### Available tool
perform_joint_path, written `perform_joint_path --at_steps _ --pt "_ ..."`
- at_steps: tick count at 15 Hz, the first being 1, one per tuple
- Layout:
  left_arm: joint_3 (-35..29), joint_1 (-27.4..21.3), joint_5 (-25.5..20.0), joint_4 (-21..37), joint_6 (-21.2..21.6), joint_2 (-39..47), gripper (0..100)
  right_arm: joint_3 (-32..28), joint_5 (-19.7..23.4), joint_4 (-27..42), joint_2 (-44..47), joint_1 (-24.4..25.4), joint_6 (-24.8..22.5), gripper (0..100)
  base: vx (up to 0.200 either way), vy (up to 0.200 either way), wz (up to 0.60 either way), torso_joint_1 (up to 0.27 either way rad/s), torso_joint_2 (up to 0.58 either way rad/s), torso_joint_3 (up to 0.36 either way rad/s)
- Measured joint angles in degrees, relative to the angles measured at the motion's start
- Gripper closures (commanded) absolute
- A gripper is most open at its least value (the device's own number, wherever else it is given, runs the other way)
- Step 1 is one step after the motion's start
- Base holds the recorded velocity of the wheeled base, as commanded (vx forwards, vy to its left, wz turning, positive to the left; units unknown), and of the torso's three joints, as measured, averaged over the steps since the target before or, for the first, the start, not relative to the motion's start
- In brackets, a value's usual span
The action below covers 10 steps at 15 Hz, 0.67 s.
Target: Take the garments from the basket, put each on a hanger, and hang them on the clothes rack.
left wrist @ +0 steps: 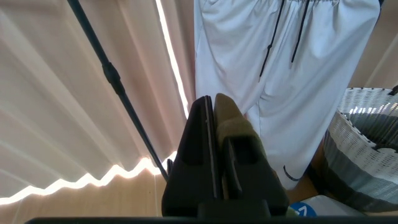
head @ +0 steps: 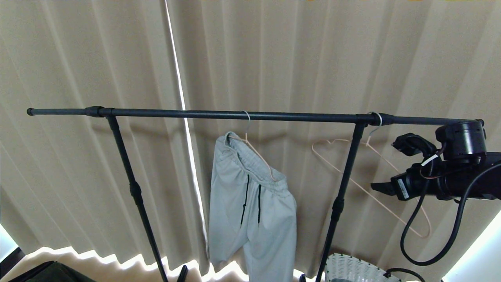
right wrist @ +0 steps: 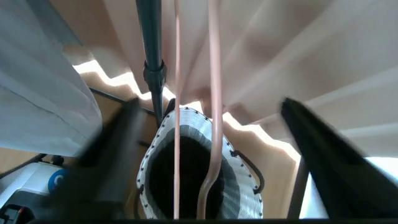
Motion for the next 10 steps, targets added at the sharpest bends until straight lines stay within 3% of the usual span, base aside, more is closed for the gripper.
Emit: perform_joint_path --at_steps 6,10 --pt "-0.09 0.00 0.00 0.00 0.00 -0.44 100 0.46 0.11 0.00 -0.88 -1.07 0.37 100 0.000 0.000 0.00 0.000 0.00 0.000" --pt "-0.09 0.00 -0.02 0.00 0.00 -0.61 100 0.93 0.20 0.10 -3.13 -1.17 3.67 100 0.000 0.000 0.00 0.000 0.00 0.000"
